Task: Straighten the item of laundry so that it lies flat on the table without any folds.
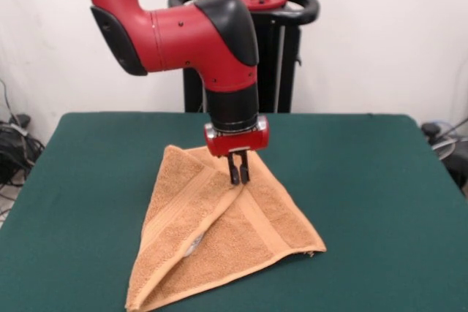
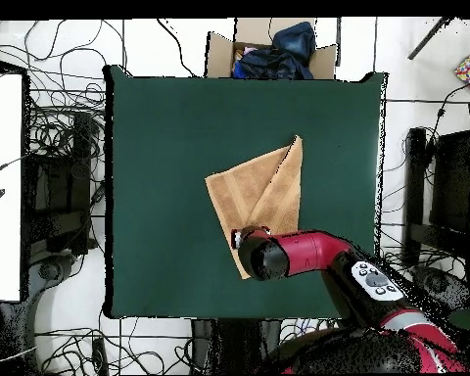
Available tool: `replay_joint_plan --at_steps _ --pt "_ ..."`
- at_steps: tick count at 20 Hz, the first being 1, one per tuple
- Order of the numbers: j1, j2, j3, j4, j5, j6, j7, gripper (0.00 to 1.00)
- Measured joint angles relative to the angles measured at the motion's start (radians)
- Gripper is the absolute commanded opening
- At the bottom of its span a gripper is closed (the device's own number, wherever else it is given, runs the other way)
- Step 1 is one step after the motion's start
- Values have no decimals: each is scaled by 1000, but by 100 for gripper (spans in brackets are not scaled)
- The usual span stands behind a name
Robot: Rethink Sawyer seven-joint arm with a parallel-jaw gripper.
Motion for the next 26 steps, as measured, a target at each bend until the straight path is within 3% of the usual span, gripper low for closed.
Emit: replay_joint_plan --at_steps 13,14,26 --pt "-9 -154 30 1 23 132 0 0" --pt "-19 -160 36 1 22 132 0 100" --pt "-30 -167 41 1 22 132 0 100"
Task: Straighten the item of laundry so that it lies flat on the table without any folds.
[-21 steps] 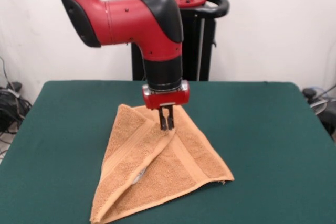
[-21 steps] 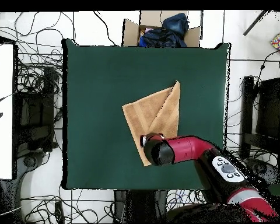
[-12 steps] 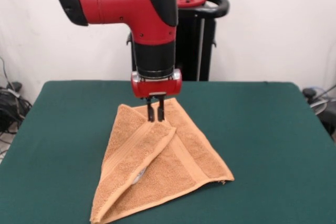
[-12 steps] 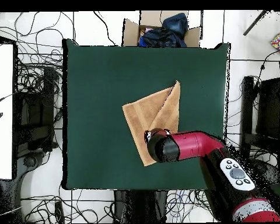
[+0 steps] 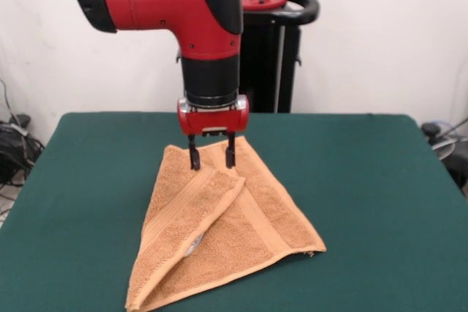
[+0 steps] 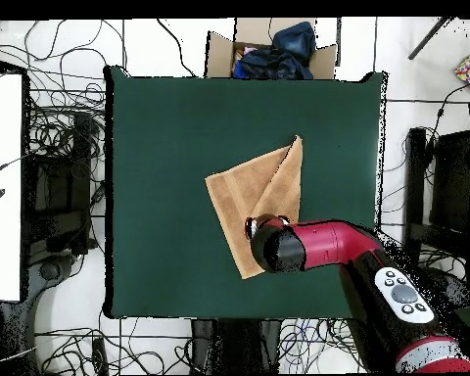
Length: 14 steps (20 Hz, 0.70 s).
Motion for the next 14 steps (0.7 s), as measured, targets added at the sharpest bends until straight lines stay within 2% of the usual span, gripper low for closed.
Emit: replay_joint_plan --at_steps 6,14 --pt "0 11 0 0 0 0 0 100" --pt "13 85 0 0 -27 -31 0 100"
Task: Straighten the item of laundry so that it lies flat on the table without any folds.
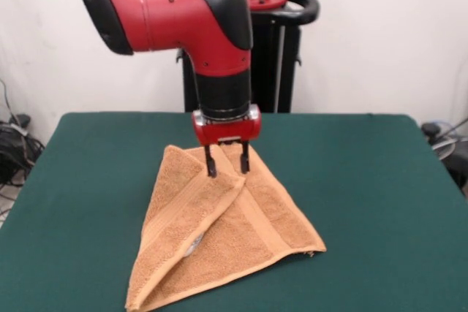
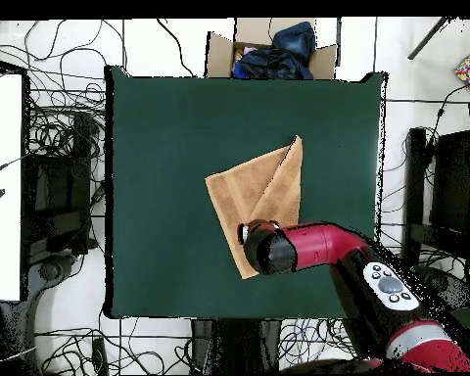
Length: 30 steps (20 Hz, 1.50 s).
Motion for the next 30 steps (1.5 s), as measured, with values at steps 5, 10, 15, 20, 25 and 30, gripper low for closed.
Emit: replay_joint_plan --at_steps 5,10,15,20,25,30 --pt "20 55 -1 -1 -22 -45 0 100" --pt "37 93 -5 -1 -26 -76 0 100" --pt "38 92 -15 0 -25 -93 0 100" --pt "42 92 -18 -1 -25 -95 0 100" --pt "42 91 -18 0 -25 -95 0 100" --pt "40 91 -18 0 -25 -95 0 100"
